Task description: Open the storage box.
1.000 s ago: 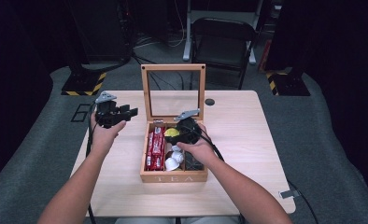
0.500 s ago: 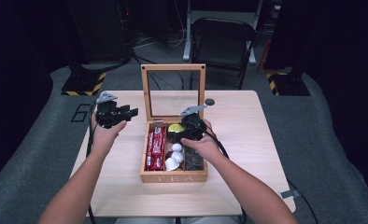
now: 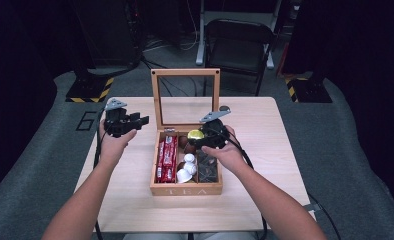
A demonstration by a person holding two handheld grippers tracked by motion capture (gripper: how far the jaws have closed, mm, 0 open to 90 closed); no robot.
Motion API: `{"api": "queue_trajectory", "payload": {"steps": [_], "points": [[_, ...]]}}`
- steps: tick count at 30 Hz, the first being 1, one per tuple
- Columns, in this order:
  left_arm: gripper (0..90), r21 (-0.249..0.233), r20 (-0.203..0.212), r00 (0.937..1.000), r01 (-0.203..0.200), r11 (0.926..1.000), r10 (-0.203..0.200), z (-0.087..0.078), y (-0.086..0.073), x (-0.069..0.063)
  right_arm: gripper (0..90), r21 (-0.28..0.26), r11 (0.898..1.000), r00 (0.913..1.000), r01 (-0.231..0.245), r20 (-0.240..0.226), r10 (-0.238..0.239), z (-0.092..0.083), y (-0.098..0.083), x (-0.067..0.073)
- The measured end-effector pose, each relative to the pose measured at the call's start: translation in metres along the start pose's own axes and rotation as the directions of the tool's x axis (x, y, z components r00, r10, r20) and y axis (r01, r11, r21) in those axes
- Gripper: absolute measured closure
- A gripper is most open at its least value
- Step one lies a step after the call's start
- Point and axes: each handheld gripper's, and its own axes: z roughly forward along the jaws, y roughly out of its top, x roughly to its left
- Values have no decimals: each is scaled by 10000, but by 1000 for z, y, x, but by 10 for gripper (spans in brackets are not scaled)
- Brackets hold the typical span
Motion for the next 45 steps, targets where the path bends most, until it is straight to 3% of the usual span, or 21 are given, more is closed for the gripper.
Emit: {"api": "queue_trajectory", "payload": {"steps": [23, 45], "points": [[535, -4, -67, 10000, 29, 10000, -29, -2, 0, 3, 375, -240, 9986, 9949, -477, 873, 497, -30, -15, -35], [534, -1, -117, 9999, 44, 10000, -44, -5, -3, 5, 375, -563, 9928, 9812, -1054, 1568, 1130, -54, -41, -62]]}}
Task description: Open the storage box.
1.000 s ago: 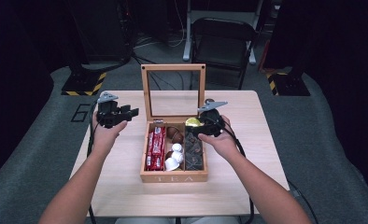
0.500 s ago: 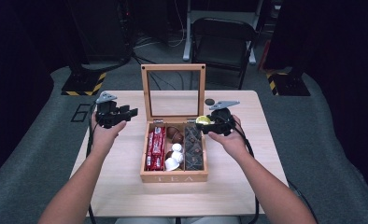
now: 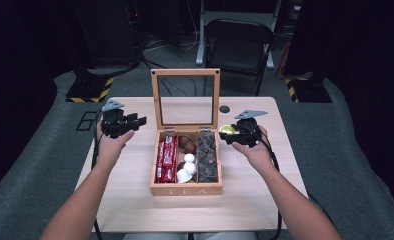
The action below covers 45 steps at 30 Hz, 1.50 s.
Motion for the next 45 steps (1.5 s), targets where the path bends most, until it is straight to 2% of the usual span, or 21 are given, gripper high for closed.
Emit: {"api": "queue_trajectory", "payload": {"steps": [10, 12, 14, 24, 30, 38, 45], "points": [[534, 9, 1, 10000, -10, 10000, 10, 1, 0, -1, 376, -56, 9998, 9994, -192, 301, 193, -5, -7, -10], [534, 15, -19, 10000, 15, 10000, -14, 1, 0, -1, 375, -55, 9992, 9982, -392, 454, 394, -6, -11, -14], [534, 17, -5, 10000, -9, 10000, 9, 1, 0, -1, 375, -46, 9995, 9983, -312, 489, 314, -7, -11, -16], [534, 29, -34, 10000, -22, 10000, 22, 1, -1, 0, 375, -97, 9986, 9941, -528, 945, 535, -17, -22, -30], [534, 36, -35, 10000, -9, 10000, 9, 1, -1, 0, 375, 75, 9976, 9910, -684, 1162, 670, -16, -30, -35], [534, 44, -39, 10000, -9, 10000, 9, 1, -1, 0, 375, -67, 9967, 9882, -806, 1303, 808, -16, -36, -41], [534, 69, -14, 10000, -45, 10000, 45, 1, -1, 0, 375, 97, 9956, 9823, -935, 1641, 907, -16, -46, -49]]}}
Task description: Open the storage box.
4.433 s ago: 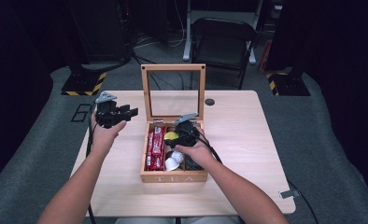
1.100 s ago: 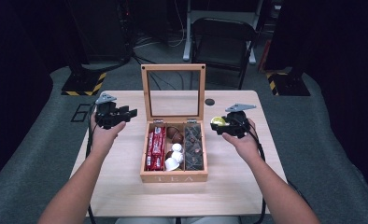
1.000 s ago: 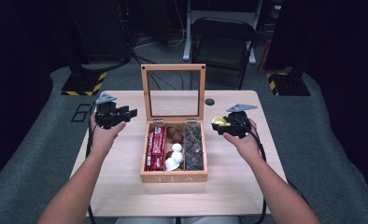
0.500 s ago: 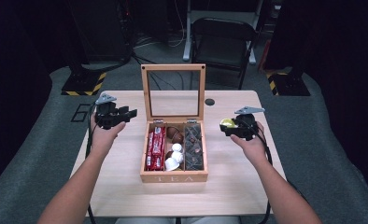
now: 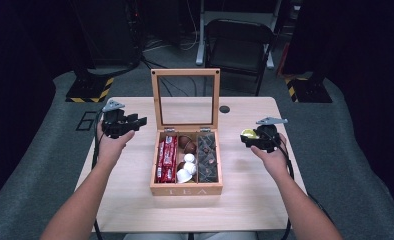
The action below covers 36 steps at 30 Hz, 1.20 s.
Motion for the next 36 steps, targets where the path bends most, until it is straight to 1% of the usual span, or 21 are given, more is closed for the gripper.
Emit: {"api": "queue_trajectory", "payload": {"steps": [1, 3, 9, 10, 12, 13, 15, 17, 18, 19, 20, 21, 22, 23, 26, 29, 32, 33, 36], "points": [[534, -11, 0, 10000, 7, 10000, -7, 0, 0, 0, 376, -3, 10000, 9999, -68, 108, 68, 0, -2, -3], [534, -15, 3, 10000, 4, 10000, -4, 0, 0, 0, 375, 7, 9999, 9998, -121, 132, 120, 0, -3, -4], [534, -5, 15, 10000, 19, 10000, -19, 1, 0, 0, 376, 82, 9996, 9986, -265, 452, 261, 2, -14, -14], [534, -16, -5, 10000, 17, 10000, -17, 1, 0, -1, 376, 121, 9992, 9976, -392, 577, 384, 3, -17, -16], [534, -8, 5, 10000, 24, 10000, -24, 1, 0, 0, 376, 134, 9990, 9972, -421, 621, 412, 3, -18, -17], [534, -11, 11, 10000, 23, 10000, -23, 1, -1, 0, 375, 173, 9987, 9966, -476, 684, 464, 4, -22, -20], [534, 10, 1, 10000, 20, 10000, -20, 1, -1, 0, 376, 254, 9987, 9965, -437, 723, 418, 4, -24, -21], [535, 17, 11, 10000, 10, 10000, -10, 2, -1, 0, 375, 277, 9981, 9953, -556, 806, 532, 5, -28, -23], [535, 10, 8, 10000, 8, 10000, -8, 2, -1, 0, 375, 319, 9984, 9952, -468, 873, 439, 6, -30, -25], [535, 9, 8, 10000, 13, 10000, -13, 2, -1, 0, 376, 366, 9977, 9943, -577, 916, 541, 7, -33, -26], [534, 9, 8, 10000, 13, 10000, -13, 2, -1, 0, 376, 366, 9977, 9943, -577, 916, 541, 7, -33, -26], [534, -7, 7, 10000, 17, 10000, -17, 2, -1, 0, 375, 362, 9970, 9931, -678, 982, 640, 8, -35, -28], [534, 2, 4, 10000, 13, 10000, -13, 2, 0, 0, 375, 406, 9971, 9931, -650, 1002, 606, 8, -37, -29], [534, 5, 7, 10000, 19, 10000, -19, 1, 0, 0, 375, 383, 9961, 9921, -793, 1000, 751, 8, -37, -29], [534, -7, -3, 10000, 29, 10000, -29, 2, 0, 0, 375, 461, 9962, 9922, -742, 1041, 691, 9, -40, -30], [534, 20, 19, 10000, 2, 10000, -2, 2, 0, 0, 376, 474, 9952, 9905, -853, 1118, 796, 10, -45, -33], [534, 18, 29, 10000, -7, 10000, 7, 2, -1, 0, 375, 508, 9923, 9870, -1130, 1208, 1063, 11, -50, -34], [534, 30, 28, 10000, -9, 10000, 9, 2, -1, 0, 376, 502, 9926, 9868, -1108, 1243, 1039, 12, -52, -37], [534, 3, 14, 10000, 42, 10000, -42, 2, -1, 1, 376, 512, 9917, 9851, -1180, 1321, 1104, 12, -54, -38]]}}
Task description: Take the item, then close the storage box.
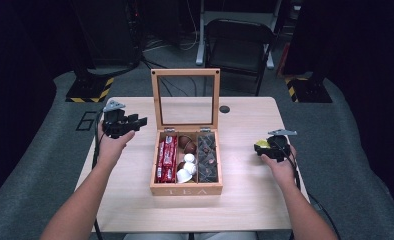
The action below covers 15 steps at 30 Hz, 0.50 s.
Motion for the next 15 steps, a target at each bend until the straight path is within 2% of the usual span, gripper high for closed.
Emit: {"api": "queue_trajectory", "payload": {"steps": [1, 2, 4, 6, 10, 15], "points": [[534, -5, -6, 10000, -2, 10000, 2, 0, 0, 0, 376, 20, 10000, 10000, 56, -5, -56, 0, -1, -1], [534, -8, 4, 10000, -7, 10000, 7, 0, 0, 1, 376, -10, 9999, 9999, -117, 66, 117, 1, -1, -1], [534, -17, -15, 10000, 15, 10000, -15, -1, -1, 1, 376, 7, 9999, 9998, -173, 62, 172, 2, -4, -3], [534, 10, -12, 10000, 33, 10000, -33, -1, -1, 2, 375, 44, 10000, 10000, -27, 0, 27, 2, -5, -4], [534, 29, -8, 10000, 17, 10000, -17, 0, -2, 1, 375, 136, 9994, 9994, -320, 103, 318, 4, -9, -6], [535, 24, -3, 10000, 26, 10000, -26, -1, -2, 2, 375, 112, 9993, 9993, -350, 122, 349, 4, -11, -9]]}}
